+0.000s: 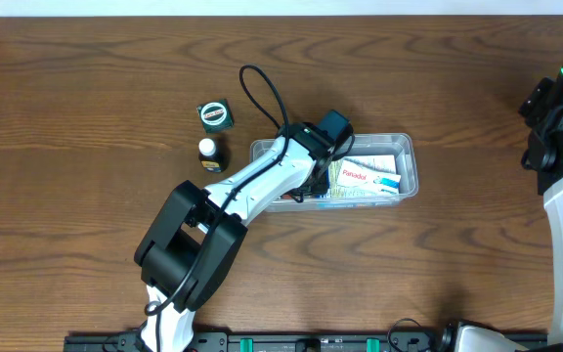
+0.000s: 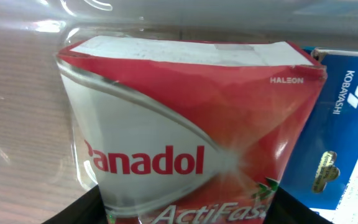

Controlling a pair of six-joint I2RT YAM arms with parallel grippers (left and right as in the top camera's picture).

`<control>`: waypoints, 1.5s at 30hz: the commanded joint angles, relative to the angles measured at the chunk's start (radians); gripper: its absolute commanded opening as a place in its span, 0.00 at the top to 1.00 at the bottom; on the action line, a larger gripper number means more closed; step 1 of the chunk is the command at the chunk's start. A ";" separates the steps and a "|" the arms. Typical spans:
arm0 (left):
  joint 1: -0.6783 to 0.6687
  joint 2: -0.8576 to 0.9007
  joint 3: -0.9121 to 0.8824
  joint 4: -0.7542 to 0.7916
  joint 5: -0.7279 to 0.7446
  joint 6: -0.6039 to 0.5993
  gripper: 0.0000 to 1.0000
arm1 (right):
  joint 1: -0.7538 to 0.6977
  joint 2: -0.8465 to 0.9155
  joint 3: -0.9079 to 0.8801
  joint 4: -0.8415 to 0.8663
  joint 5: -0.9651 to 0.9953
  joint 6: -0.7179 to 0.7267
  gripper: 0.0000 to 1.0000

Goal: Pack container
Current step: 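Lower the red box into the container beside the other boxes, then move the left gripper to the green Zam-Buk box and grasp it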

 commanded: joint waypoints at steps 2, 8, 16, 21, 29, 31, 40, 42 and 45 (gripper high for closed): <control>0.002 0.006 -0.002 -0.002 -0.001 -0.011 0.26 | -0.006 0.003 0.000 -0.002 0.014 0.013 0.01; 0.002 0.006 -0.002 -0.002 -0.001 -0.011 0.24 | -0.006 0.003 0.000 -0.002 0.014 0.013 0.01; 0.005 0.003 0.020 -0.024 0.000 0.028 0.24 | -0.006 0.003 0.000 -0.002 0.014 0.013 0.01; 0.006 -0.040 0.079 -0.077 -0.002 0.099 0.23 | -0.006 0.003 0.000 -0.002 0.014 0.014 0.01; 0.010 -0.172 0.141 -0.130 -0.014 0.147 0.14 | -0.006 0.003 0.000 -0.002 0.014 0.013 0.01; 0.012 -0.209 0.142 -0.131 -0.022 0.176 0.13 | -0.006 0.003 0.000 -0.002 0.014 0.013 0.01; 0.227 -0.355 0.270 -0.154 -0.078 0.302 0.11 | -0.006 0.003 0.000 -0.002 0.014 0.013 0.01; 0.307 -0.342 0.327 -0.166 -0.024 0.355 0.11 | -0.006 0.003 0.000 -0.002 0.014 0.013 0.01; 0.422 -0.303 0.433 -0.208 0.049 0.401 0.11 | -0.006 0.003 0.000 -0.002 0.014 0.013 0.01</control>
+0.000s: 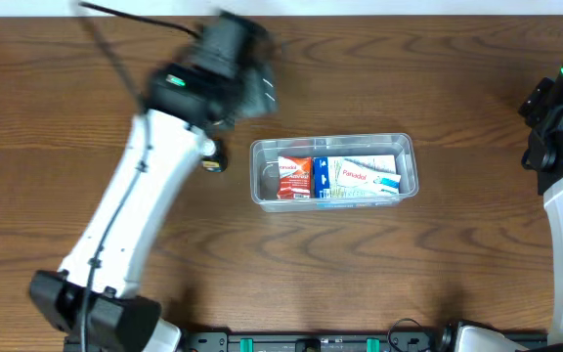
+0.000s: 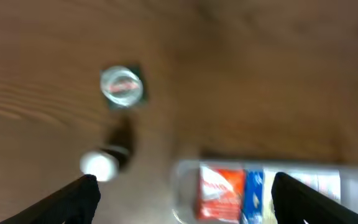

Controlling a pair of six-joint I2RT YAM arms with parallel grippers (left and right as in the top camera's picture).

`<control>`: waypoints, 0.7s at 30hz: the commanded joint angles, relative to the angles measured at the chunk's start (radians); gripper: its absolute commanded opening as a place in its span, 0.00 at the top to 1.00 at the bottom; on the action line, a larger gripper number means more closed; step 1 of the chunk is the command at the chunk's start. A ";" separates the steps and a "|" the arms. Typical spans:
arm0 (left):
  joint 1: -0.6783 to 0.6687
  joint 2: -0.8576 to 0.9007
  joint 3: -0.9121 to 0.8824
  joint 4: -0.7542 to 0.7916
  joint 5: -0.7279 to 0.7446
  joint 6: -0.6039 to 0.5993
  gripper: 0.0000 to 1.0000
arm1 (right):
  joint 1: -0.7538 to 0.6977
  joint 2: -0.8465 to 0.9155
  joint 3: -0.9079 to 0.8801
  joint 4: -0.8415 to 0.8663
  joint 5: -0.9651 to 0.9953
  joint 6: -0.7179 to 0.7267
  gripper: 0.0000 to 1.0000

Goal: Pack container
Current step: 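Move the left gripper to the green Zam-Buk box and grasp it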

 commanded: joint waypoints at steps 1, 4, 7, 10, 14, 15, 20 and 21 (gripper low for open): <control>0.117 0.050 0.127 -0.050 0.075 0.100 0.11 | -0.006 0.003 0.000 -0.002 0.014 0.013 0.01; 0.190 0.115 0.232 -0.093 0.093 0.117 0.11 | -0.006 0.003 0.000 -0.002 0.014 0.013 0.01; 0.225 0.193 0.280 -0.095 0.104 0.121 0.11 | -0.006 0.003 0.000 -0.002 0.014 0.013 0.01; 0.227 0.272 0.281 -0.079 0.104 0.120 0.11 | -0.006 0.003 0.000 -0.002 0.014 0.013 0.01; 0.227 0.374 0.281 -0.074 0.103 0.074 0.11 | -0.006 0.003 0.000 -0.002 0.014 0.013 0.01; 0.228 0.400 0.281 -0.069 0.104 0.071 0.11 | -0.006 0.003 0.000 -0.002 0.014 0.013 0.01; 0.228 0.505 0.281 -0.068 0.103 0.072 0.11 | -0.006 0.003 0.000 -0.002 0.014 0.013 0.01; 0.228 0.520 0.281 -0.068 0.103 0.071 0.11 | -0.006 0.003 0.000 -0.002 0.014 0.013 0.01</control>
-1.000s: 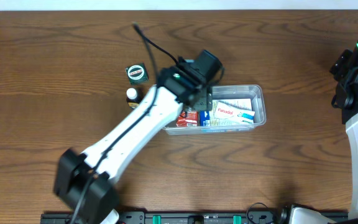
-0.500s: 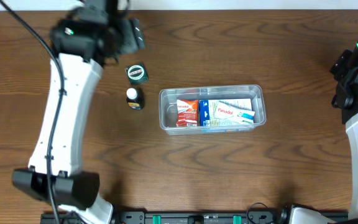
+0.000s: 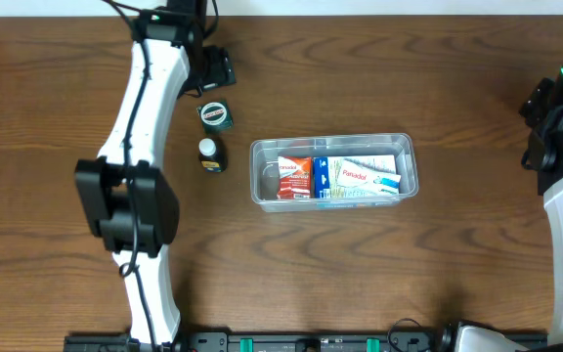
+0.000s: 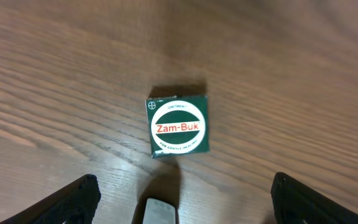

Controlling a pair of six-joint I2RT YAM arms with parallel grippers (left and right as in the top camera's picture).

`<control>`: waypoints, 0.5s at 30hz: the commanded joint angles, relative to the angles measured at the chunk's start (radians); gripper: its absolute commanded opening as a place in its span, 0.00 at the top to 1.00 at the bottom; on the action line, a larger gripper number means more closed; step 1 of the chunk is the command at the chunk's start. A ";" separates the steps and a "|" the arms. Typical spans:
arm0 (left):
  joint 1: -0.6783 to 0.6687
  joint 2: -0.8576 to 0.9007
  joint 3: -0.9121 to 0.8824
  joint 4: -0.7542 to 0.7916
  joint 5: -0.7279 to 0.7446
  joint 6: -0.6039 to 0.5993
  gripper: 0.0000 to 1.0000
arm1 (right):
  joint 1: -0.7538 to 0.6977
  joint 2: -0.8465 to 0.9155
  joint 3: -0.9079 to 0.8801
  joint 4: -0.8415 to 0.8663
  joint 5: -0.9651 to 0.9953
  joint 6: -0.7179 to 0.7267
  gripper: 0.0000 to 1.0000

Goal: Pack container
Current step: 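Move the left gripper to the green Zam-Buk box and grasp it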

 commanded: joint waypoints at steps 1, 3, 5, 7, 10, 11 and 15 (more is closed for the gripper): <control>0.002 0.045 0.006 -0.003 0.010 -0.011 0.11 | -0.006 0.003 0.000 -0.002 0.014 0.013 0.01; 0.003 0.073 0.006 -0.003 0.010 -0.011 0.12 | -0.006 0.003 0.000 -0.002 0.014 0.013 0.01; 0.007 0.097 0.006 -0.009 0.014 -0.011 0.12 | -0.006 0.003 0.000 -0.002 0.014 0.013 0.01; 0.013 0.119 0.006 -0.019 0.021 -0.006 0.12 | -0.006 0.003 0.000 -0.002 0.014 0.013 0.01; 0.025 0.141 0.006 -0.031 0.057 0.016 0.12 | -0.006 0.003 0.000 -0.002 0.014 0.013 0.01; 0.029 0.148 0.006 -0.032 0.061 0.016 0.12 | -0.006 0.003 0.000 -0.002 0.014 0.013 0.01; 0.041 0.154 0.006 -0.032 0.067 0.020 0.12 | -0.006 0.003 0.000 -0.002 0.014 0.013 0.01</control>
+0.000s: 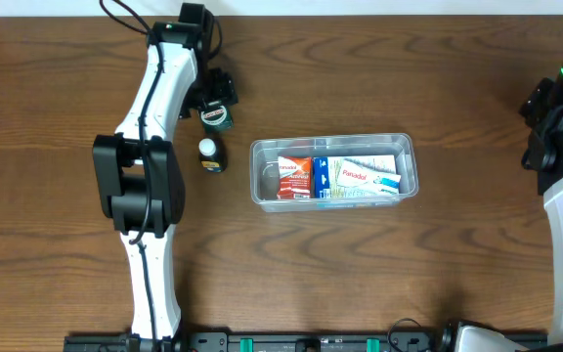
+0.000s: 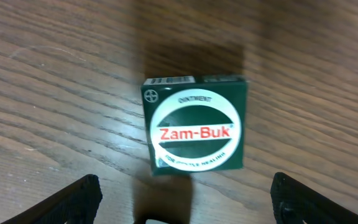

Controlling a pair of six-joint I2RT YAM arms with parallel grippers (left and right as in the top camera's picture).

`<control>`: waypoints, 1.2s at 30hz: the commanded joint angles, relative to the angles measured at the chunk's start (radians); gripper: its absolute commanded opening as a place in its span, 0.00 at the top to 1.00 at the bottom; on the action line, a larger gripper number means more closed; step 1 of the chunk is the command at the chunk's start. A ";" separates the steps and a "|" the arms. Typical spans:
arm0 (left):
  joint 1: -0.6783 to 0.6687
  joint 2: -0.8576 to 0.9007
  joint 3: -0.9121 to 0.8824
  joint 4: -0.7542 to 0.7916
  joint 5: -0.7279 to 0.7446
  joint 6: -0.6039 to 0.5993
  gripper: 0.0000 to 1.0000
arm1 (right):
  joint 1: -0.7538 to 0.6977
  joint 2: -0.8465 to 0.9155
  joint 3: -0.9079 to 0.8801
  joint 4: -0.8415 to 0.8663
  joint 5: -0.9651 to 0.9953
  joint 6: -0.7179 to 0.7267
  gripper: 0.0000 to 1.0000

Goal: Pack container
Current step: 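Move the left gripper to the green Zam-Buk box and grasp it, then lift the green box and carry it over the container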

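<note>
A small green Zam-Buk box (image 2: 194,126) lies flat on the wooden table; overhead it is (image 1: 216,115), partly under my left gripper (image 1: 213,96). That gripper (image 2: 185,202) hangs right over it, open, fingertips (image 2: 73,199) wide apart on either side, nothing between them. A small dark bottle with a white cap (image 1: 209,154) stands just below the box. The clear plastic container (image 1: 409,161) at mid-table holds a red Panadol box (image 1: 294,176), a blue box (image 1: 321,176) and a white Panadol box (image 1: 365,176). My right gripper is out of view; only the right arm (image 1: 560,127) shows.
The left arm (image 1: 150,108) stretches from the front edge up the left side of the table. The right arm stands at the far right edge. Bare wood lies around the container on all sides.
My left gripper has come closer down over the Zam-Buk box, which now looks much larger in the wrist view. It stays open. The box, bottle and container have not moved.
First my left gripper was inside the container at the red Panadol box. Then it was out and open at the back left, the red box left standing in the container. Then it hung over the Zam-Buk box, and now sits lower over it.
</note>
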 commanded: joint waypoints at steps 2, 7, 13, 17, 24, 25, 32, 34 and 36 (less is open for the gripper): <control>0.015 0.006 0.006 -0.002 0.016 0.021 0.12 | -0.006 0.003 0.000 -0.002 0.014 0.013 0.01; 0.015 0.015 0.006 0.021 0.015 0.026 0.12 | -0.006 0.003 0.000 -0.002 0.014 0.013 0.01; 0.012 0.055 0.006 0.028 0.015 0.026 0.12 | -0.006 0.003 0.000 -0.002 0.014 0.013 0.01; 0.012 0.068 0.006 0.033 0.015 0.026 0.12 | -0.006 0.003 0.000 -0.002 0.014 0.013 0.01; 0.008 0.072 0.006 0.062 0.015 0.025 0.12 | -0.006 0.003 0.000 -0.002 0.014 0.013 0.01; 0.006 0.072 0.006 0.069 0.015 0.026 0.12 | -0.006 0.003 0.000 -0.002 0.014 0.013 0.01; -0.014 0.081 0.006 0.080 0.015 0.026 0.12 | -0.006 0.003 0.000 -0.002 0.014 0.013 0.01; -0.016 0.095 0.006 0.079 0.015 0.026 0.12 | -0.006 0.003 0.000 -0.002 0.014 0.013 0.01; -0.015 0.107 0.006 0.076 0.015 0.026 0.12 | -0.006 0.003 0.000 -0.002 0.014 0.013 0.01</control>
